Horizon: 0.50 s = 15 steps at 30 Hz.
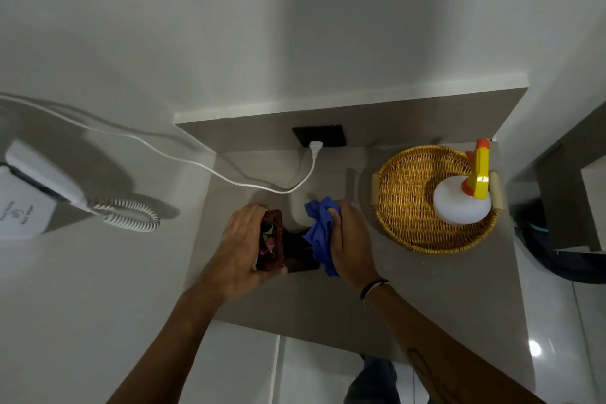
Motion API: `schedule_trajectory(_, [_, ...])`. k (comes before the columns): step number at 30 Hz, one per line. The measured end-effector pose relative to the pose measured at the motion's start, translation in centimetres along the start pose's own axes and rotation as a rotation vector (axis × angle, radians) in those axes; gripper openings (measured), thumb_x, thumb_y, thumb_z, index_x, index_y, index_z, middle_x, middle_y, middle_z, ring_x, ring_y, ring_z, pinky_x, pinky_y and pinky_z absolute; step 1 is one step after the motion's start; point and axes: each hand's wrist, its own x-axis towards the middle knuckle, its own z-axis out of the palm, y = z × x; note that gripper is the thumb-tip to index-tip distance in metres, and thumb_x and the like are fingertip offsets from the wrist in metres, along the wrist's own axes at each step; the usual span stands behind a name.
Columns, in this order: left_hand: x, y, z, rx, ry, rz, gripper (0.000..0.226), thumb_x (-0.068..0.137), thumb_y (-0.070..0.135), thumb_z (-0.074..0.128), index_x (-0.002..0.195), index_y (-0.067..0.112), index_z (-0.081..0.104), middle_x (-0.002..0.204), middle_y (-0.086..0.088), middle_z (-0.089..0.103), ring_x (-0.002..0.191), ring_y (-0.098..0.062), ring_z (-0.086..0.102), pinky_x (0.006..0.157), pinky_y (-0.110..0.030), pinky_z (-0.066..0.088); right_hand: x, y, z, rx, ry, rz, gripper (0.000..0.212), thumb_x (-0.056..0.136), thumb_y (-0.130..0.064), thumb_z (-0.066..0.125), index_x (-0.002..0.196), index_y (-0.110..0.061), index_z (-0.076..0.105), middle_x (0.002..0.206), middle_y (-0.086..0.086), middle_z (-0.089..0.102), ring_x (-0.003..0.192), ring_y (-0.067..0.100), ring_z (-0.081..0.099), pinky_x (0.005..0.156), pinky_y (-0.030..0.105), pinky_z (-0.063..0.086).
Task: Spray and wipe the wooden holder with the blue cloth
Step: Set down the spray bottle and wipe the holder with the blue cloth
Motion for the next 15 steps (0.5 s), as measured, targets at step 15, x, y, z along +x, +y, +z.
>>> schedule_trajectory(15, [-0.7, 0.8, -0.1, -0.082, 0.067, -0.084, 0.107, 0.054, 0.037, 0.098, 0.142, 0.007, 0.046, 0.133, -0.013, 0.055, 0.123, -0.027, 0.048, 0.107, -0.038, 0.033, -1.7, 5.2, 5.5, 0.005, -0.491, 0.138, 0.050, 0.112, -0.028, 0.043, 0.159, -0.014, 0.032, 0.166, 0.006, 0.033, 0.153, 0.021, 0.033, 0.130, 0.048, 0.023])
